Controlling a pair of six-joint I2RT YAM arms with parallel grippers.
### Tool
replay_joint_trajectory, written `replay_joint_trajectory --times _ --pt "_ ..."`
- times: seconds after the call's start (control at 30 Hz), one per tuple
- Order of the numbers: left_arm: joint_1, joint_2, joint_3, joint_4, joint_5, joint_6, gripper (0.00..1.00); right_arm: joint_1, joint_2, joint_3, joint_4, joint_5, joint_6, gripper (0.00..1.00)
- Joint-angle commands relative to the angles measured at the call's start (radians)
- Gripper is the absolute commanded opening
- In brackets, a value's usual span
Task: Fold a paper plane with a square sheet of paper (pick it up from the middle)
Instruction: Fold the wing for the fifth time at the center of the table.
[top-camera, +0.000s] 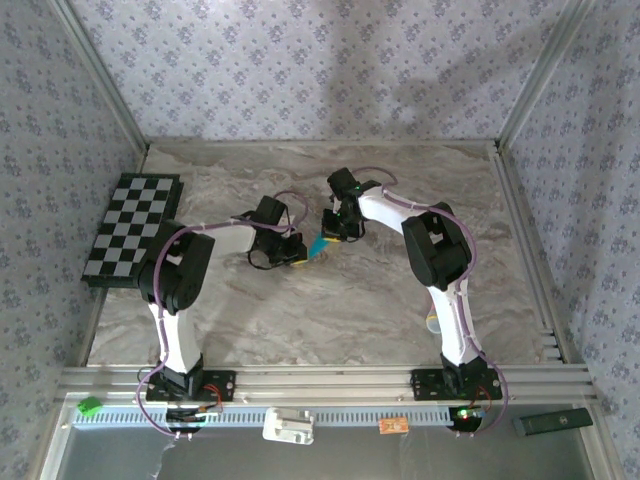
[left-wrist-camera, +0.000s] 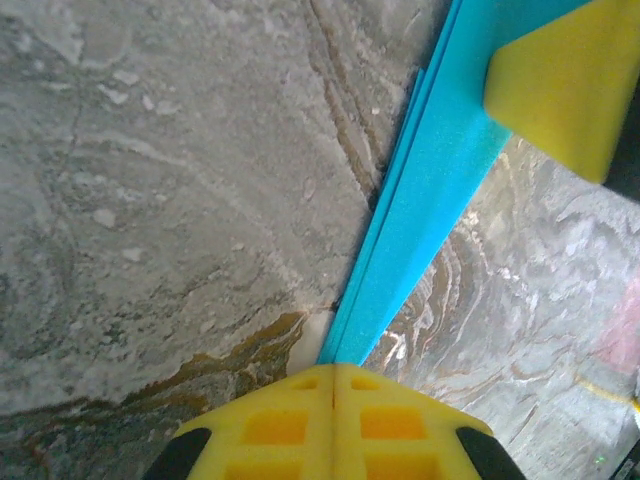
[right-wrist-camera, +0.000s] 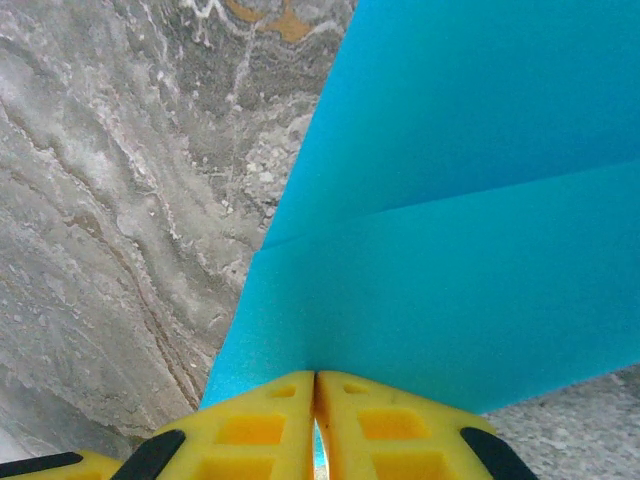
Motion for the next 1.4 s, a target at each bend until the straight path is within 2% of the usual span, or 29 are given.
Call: replay_joint_trajectory --times 0.0,0.27,0.53,0.8,1.07,1.37 --pt "0.014 -0.032 -0.010 -0.223 -0.051 0.063 0.00 -0.017 0.088 -0.038 -0.151 0.140 0.006 0.13" --pt "-0.002 -0.100 0.068 -0.135 -0.013 -0.024 0.00 -0.016 0.091 -0.038 -0.158 0.140 0.004 0.13" --pt "-0.051 0.036 0.178 -0.073 0.037 -0.068 0.00 -0.016 0.094 -0.032 -0.162 0.136 0.005 0.13" --pt "-0.060 0.105 0.193 -0.124 -0.010 -0.049 0.00 -0.015 0.097 -0.027 -0.163 0.131 0.006 0.13" --pt "-0.045 0.093 0.061 -0.075 -0.021 -0.083 0.00 -0.015 0.099 -0.024 -0.171 0.134 0.004 0.13" --pt "0.018 -0.015 -0.137 0.094 0.094 -0.155 0.00 -0.015 0.103 -0.018 -0.177 0.136 -0.002 0.13"
